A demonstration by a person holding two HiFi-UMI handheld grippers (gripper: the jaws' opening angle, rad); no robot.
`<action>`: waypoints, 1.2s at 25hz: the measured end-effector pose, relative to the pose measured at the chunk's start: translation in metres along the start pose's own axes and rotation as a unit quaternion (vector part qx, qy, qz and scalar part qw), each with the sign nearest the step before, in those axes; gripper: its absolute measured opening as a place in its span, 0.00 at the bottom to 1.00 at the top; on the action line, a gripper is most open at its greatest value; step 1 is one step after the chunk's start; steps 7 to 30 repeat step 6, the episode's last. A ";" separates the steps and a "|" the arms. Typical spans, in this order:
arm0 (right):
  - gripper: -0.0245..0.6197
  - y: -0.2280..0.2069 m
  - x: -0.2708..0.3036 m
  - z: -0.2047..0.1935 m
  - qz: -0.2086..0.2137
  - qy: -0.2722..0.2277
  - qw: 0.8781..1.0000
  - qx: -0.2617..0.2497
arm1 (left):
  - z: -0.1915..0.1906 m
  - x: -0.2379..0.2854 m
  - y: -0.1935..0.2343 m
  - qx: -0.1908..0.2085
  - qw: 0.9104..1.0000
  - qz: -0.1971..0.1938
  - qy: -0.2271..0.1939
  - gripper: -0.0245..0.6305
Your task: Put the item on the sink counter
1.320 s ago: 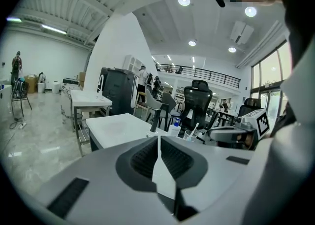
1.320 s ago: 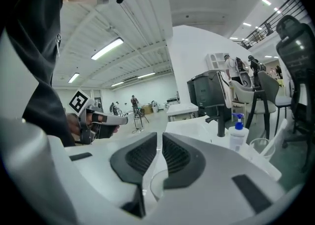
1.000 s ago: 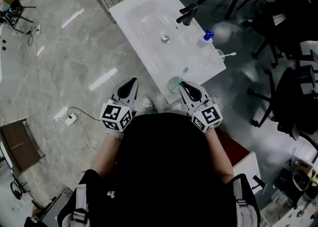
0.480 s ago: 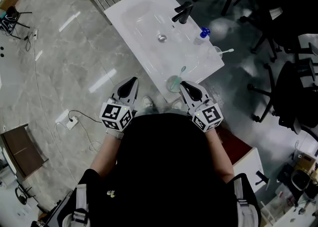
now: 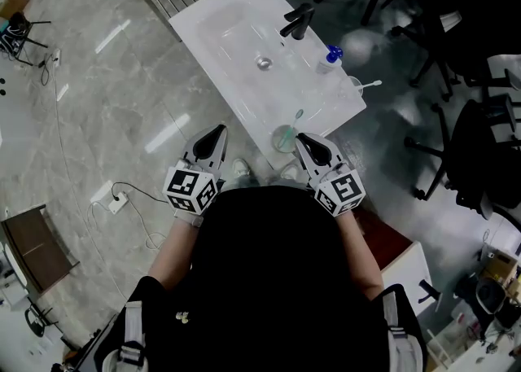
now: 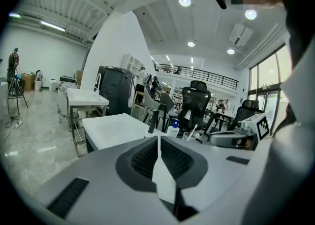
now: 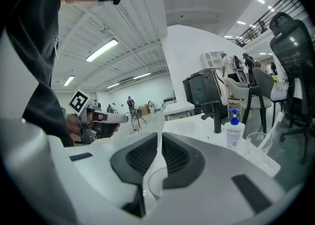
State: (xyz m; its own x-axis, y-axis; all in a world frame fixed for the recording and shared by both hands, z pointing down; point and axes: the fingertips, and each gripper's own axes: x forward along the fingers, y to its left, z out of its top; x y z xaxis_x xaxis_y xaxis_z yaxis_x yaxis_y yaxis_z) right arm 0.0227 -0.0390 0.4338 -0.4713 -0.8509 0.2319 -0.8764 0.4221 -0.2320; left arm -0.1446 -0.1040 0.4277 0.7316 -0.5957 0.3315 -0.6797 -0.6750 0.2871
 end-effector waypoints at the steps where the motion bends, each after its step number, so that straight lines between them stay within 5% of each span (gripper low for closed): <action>1: 0.11 0.000 0.000 0.000 0.001 -0.002 1.000 0.002 | 0.000 0.000 0.000 0.000 1.000 0.000 0.000 0.09; 30: 0.11 -0.003 -0.001 0.003 0.004 -0.011 1.000 0.010 | 0.000 0.002 0.000 -0.003 1.000 0.002 0.000 0.09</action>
